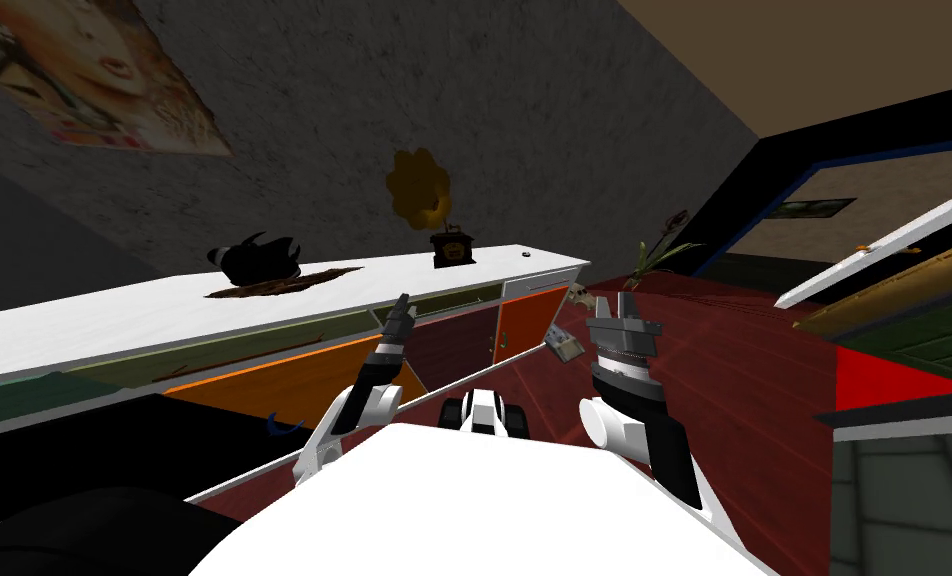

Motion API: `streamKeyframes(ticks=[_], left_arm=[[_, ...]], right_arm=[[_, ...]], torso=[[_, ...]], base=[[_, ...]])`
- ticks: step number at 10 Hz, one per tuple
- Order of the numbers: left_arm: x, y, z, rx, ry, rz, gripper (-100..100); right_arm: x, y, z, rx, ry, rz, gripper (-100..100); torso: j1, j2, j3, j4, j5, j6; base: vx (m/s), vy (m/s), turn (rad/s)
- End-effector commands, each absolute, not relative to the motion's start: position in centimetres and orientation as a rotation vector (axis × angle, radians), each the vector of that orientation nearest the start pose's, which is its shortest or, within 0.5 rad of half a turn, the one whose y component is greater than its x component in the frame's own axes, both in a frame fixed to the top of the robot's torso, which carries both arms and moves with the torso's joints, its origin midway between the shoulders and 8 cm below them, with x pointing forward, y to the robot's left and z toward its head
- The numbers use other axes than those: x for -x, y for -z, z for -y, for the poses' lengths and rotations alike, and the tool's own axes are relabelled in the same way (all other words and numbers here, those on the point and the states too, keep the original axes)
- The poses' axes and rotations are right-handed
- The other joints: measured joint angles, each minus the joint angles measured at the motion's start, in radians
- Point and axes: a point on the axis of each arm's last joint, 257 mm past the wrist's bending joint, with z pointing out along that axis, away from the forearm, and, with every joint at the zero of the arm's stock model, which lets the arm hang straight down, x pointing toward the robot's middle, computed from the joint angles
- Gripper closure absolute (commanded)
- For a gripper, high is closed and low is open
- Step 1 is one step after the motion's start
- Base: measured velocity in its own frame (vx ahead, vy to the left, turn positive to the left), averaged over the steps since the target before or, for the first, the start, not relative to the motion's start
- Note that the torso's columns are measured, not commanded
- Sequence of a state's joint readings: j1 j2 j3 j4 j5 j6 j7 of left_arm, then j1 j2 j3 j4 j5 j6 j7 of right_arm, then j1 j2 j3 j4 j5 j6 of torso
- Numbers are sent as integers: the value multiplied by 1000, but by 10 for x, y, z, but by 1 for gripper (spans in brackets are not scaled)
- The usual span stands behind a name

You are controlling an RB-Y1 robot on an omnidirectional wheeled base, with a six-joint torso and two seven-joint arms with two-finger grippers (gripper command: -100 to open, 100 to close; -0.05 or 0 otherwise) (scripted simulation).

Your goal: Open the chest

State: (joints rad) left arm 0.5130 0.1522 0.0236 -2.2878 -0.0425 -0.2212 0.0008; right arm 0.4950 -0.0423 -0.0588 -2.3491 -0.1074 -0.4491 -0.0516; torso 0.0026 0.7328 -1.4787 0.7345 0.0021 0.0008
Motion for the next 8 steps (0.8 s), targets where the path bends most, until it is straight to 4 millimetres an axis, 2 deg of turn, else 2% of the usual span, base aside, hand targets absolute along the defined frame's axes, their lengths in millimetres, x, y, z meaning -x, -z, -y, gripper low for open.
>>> streamKeyframes(ticks=[1,7,8], left_arm=[[-384,57,-301,819,1114,-974,-100],[-384,87,-328,924,1059,-1006,-100],[-384,87,-328,924,1059,-1006,-100]], right_arm=[[-334,-49,302,-683,-1373,-550,0],[-334,-49,302,-683,-1373,-550,0],[-334,-49,302,-683,-1373,-550,0]], torso=[[0,-1,1,-3,2,2],[-2,-10,-4,-9,5,5],[-3,-10,-3,-10,6,4]], base=[[25,-126,129],[14,-91,94],[13,-92,99]])
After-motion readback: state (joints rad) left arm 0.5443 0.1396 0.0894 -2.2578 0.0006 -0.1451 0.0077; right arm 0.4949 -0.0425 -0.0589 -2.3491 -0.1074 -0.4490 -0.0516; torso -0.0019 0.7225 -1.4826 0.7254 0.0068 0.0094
